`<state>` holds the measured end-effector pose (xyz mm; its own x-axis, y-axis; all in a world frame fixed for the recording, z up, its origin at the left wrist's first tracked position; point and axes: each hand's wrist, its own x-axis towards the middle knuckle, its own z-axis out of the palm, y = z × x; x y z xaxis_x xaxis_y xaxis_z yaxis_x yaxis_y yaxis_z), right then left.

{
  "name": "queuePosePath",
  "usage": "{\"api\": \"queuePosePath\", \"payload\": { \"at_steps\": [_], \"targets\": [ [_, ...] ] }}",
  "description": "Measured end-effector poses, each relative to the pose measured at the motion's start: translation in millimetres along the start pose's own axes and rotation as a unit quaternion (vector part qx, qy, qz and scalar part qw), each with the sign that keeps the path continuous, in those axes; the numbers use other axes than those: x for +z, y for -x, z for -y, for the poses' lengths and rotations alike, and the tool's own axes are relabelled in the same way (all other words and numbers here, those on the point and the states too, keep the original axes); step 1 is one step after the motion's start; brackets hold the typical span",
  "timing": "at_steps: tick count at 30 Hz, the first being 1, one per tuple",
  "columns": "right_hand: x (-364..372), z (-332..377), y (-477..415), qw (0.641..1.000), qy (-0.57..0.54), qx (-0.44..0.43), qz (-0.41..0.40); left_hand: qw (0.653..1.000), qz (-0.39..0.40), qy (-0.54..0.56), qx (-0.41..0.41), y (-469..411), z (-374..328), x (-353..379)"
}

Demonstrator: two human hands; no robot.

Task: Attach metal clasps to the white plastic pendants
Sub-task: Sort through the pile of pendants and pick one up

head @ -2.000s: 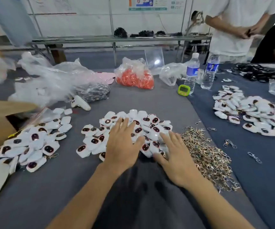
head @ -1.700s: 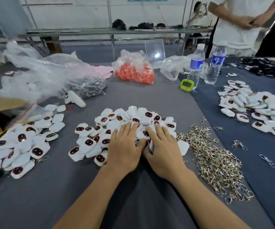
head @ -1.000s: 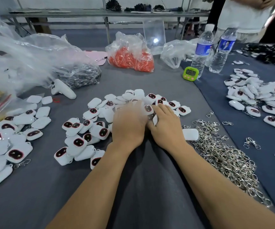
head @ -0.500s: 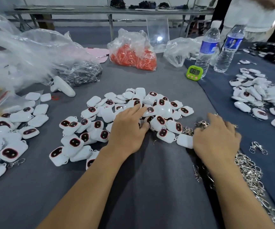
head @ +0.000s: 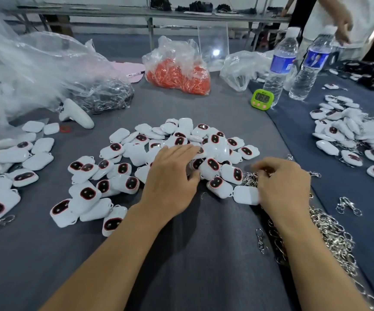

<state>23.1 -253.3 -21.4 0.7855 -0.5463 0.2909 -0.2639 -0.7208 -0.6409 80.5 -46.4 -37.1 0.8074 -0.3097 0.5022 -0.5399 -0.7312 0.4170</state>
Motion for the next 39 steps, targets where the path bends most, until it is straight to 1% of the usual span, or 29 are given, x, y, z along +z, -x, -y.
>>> {"api": "queuePosePath", "payload": {
  "at_steps": [2, 4, 6, 8, 11, 13, 15, 17, 18, 20, 22, 24, 25, 26, 27, 29, 30, 31, 33, 35, 37, 39],
  "targets": [
    [2, 2, -1, 0.999, -0.028, -0.017, -0.003, 0.999, -0.004, 0.011, 0.031, -2, -2, 2],
    [8, 9, 3, 0.997, -0.047, -0.044, 0.034, 0.999, 0.007, 0.005, 0.053, -3, -6, 5],
    [16, 15, 8, 0.991, 0.003, -0.096, 0.089, 0.998, 0.022, -0.013, 0.057, -2, -11, 8],
    [22, 18, 10, 0.983, 0.047, -0.134, 0.119, 0.997, 0.022, -0.031, 0.061, -1, -12, 10],
    [20, 17, 7, 0.989, -0.006, -0.109, 0.103, 0.998, 0.002, -0.043, 0.056, 2, -11, 8],
    [20, 17, 9, 0.989, -0.042, -0.099, 0.103, 0.999, -0.01, -0.024, 0.045, 1, -12, 6],
    [20, 23, 13, 0.982, -0.137, -0.067, 0.11, 0.998, -0.019, 0.028, 0.043, 2, -17, 1],
    [19, 30, 16, 0.955, -0.274, -0.008, 0.109, 0.995, -0.03, 0.092, 0.03, 7, -23, -3],
    [18, 34, 17, 0.937, -0.331, 0.022, 0.112, 0.992, -0.037, 0.123, 0.008, 9, -26, -4],
    [17, 41, 20, 0.889, -0.426, 0.079, 0.144, 0.983, -0.065, 0.165, -0.044, 10, -28, -4],
    [16, 45, 22, 0.844, -0.493, 0.123, 0.173, 0.975, -0.076, 0.187, -0.094, 9, -30, -5],
    [16, 44, 19, 0.829, -0.513, 0.126, 0.184, 0.962, -0.044, 0.241, -0.119, 7, -32, -6],
    [16, 42, 17, 0.832, -0.509, 0.115, 0.188, 0.956, -0.029, 0.267, -0.122, 8, -33, -5],
    [16, 41, 16, 0.843, -0.493, 0.101, 0.188, 0.95, -0.022, 0.284, -0.128, 8, -33, -4],
    [15, 38, 14, 0.868, -0.457, 0.081, 0.177, 0.944, -0.025, 0.297, -0.139, 9, -32, -3],
    [15, 31, 10, 0.938, -0.322, 0.034, 0.12, 0.932, -0.05, 0.315, -0.172, 8, -28, -2],
    [13, 27, 7, 0.965, -0.248, 0.02, 0.087, 0.927, -0.06, 0.32, -0.188, 7, -25, -3],
    [10, 22, 5, 0.981, -0.184, 0.012, 0.061, 0.923, -0.069, 0.32, -0.202, 6, -22, -3],
    [2, 12, 0, 0.997, -0.062, 0.005, 0.055, 0.923, -0.085, 0.301, -0.226, 6, -18, -5],
    [-4, 7, -2, 0.994, 0.051, -0.013, 0.099, 0.925, -0.088, 0.287, -0.232, 6, -15, -7],
    [-4, 7, -1, 0.985, 0.096, -0.036, 0.14, 0.924, -0.074, 0.298, -0.229, 6, -14, -8],
    [-4, 11, -1, 0.98, 0.109, -0.053, 0.161, 0.921, -0.06, 0.318, -0.219, 8, -16, -9]
  ]
}}
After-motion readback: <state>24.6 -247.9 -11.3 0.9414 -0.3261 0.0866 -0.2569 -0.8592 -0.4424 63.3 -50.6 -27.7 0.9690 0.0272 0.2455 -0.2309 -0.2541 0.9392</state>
